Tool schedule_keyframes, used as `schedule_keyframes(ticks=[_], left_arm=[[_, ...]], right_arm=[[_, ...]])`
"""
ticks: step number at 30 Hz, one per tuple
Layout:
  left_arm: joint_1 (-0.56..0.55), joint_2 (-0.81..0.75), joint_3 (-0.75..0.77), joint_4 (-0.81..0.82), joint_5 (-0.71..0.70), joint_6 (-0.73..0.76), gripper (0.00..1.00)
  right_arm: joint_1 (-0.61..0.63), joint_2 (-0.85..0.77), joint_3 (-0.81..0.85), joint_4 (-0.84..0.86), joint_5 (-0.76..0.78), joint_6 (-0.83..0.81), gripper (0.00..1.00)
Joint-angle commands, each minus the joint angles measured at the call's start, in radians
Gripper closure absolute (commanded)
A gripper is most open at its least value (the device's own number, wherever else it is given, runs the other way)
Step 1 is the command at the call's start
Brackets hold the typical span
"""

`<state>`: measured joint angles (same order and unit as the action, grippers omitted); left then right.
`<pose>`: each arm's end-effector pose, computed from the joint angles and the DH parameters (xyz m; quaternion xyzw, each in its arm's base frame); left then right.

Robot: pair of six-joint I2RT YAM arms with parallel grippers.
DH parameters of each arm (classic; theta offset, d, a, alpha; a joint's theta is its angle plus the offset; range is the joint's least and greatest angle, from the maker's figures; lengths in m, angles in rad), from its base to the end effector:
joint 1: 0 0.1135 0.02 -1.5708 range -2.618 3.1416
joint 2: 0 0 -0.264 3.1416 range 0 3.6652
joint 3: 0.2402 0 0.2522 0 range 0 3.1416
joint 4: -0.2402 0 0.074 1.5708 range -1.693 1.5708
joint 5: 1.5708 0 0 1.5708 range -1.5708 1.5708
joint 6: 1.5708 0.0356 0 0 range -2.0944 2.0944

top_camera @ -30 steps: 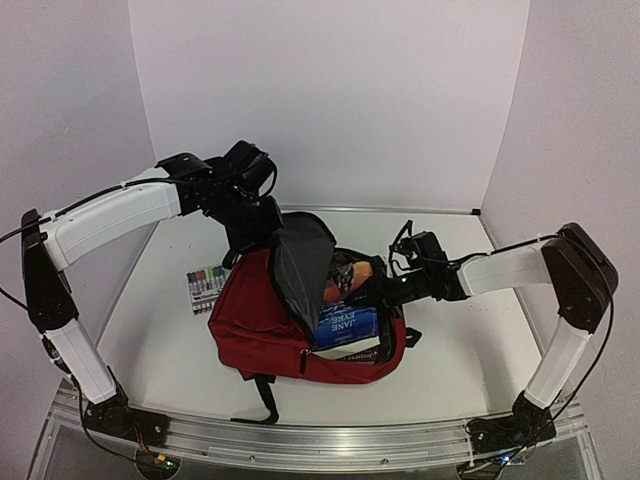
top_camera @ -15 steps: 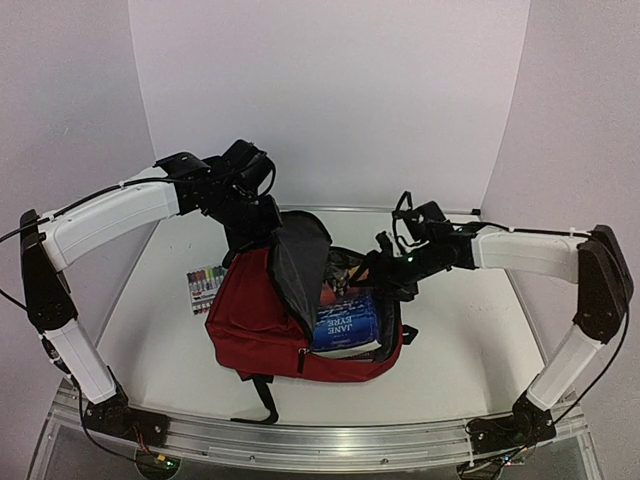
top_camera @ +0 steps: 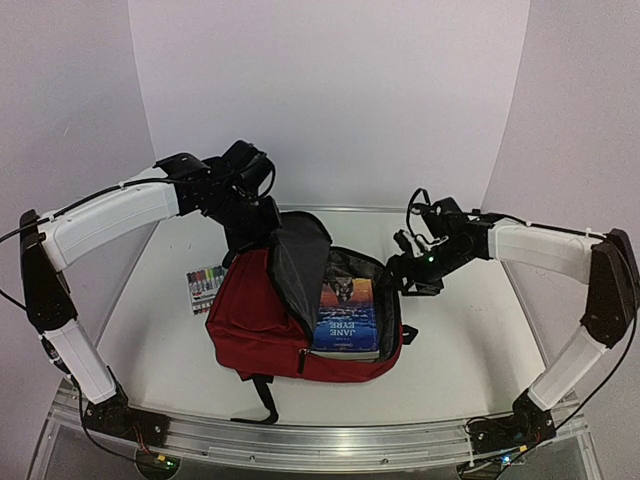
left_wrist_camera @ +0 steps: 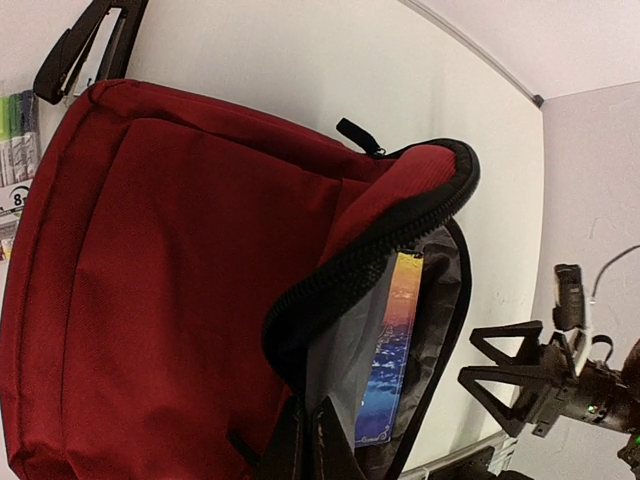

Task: Pack the student bag
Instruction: Place the book in the student bag, then adjust the student bag at the center of the board.

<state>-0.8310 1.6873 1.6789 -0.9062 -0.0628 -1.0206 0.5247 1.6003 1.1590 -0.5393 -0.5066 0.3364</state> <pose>0.2463 -0.2666 0.3469 -0.0996 0.9410 -0.2395 0.2174 0.2799 0.1820 0.2397 -0.1596 0.9153 0.3354 0.1558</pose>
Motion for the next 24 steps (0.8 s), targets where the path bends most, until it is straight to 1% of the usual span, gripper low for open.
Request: schedule_keyframes(ticks=[1, 4, 7, 8, 10, 11, 12, 15, 16, 17, 19, 21, 23, 24], left_arm=[[0.005, -0.054, -0.029, 0.024, -0.007, 0.002, 1.00], [0.006, -0.067, -0.063, 0.035, -0.005, -0.013, 1.00], [0.005, -0.075, -0.095, 0.056, -0.004, -0.022, 1.00], [0.005, -0.075, -0.098, 0.057, -0.004, -0.022, 1.00], [0.006, -0.073, -0.107, 0.062, -0.002, -0.021, 1.00], [0.006, -0.070, -0.111, 0.067, 0.001, -0.020, 1.00], [0.006, -0.066, -0.113, 0.076, 0.009, -0.014, 1.00], [0.005, -0.040, -0.100, 0.084, 0.034, 0.015, 1.00], [0.004, -0.027, -0.088, 0.078, 0.043, 0.026, 1.00], [0.004, -0.017, -0.077, 0.074, 0.050, 0.038, 1.00], [0.003, 0.006, -0.056, 0.090, 0.065, 0.067, 1.00], [0.001, 0.042, -0.025, 0.121, 0.115, 0.109, 1.00], [-0.006, 0.105, 0.037, 0.132, 0.162, 0.168, 1.00], [-0.015, 0.147, 0.091, 0.119, 0.182, 0.207, 1.00]], right_arm=[[-0.002, 0.050, -0.015, -0.051, -0.025, -0.050, 0.21], [-0.003, 0.079, -0.009, -0.050, -0.077, -0.045, 0.27], [-0.017, 0.134, -0.004, -0.048, -0.097, -0.027, 0.30], [-0.033, 0.151, 0.003, -0.048, -0.119, -0.022, 0.36], [-0.063, 0.182, 0.019, -0.052, -0.165, -0.020, 0.53], [-0.073, 0.192, 0.027, -0.056, -0.186, -0.021, 0.58], [-0.081, 0.198, 0.034, -0.061, -0.206, -0.023, 0.66], [-0.108, 0.192, 0.053, -0.072, -0.277, -0.029, 0.93], [-0.130, 0.170, 0.064, -0.073, -0.293, -0.028, 0.98], [-0.152, 0.142, 0.074, -0.074, -0.304, -0.029, 1.00], [-0.183, 0.075, 0.089, -0.074, -0.343, -0.043, 1.00], [-0.191, 0.005, 0.103, -0.074, -0.394, -0.043, 1.00], [-0.191, -0.054, 0.110, -0.072, -0.437, -0.032, 1.00], [-0.191, -0.079, 0.104, -0.069, -0.441, -0.025, 1.00]])
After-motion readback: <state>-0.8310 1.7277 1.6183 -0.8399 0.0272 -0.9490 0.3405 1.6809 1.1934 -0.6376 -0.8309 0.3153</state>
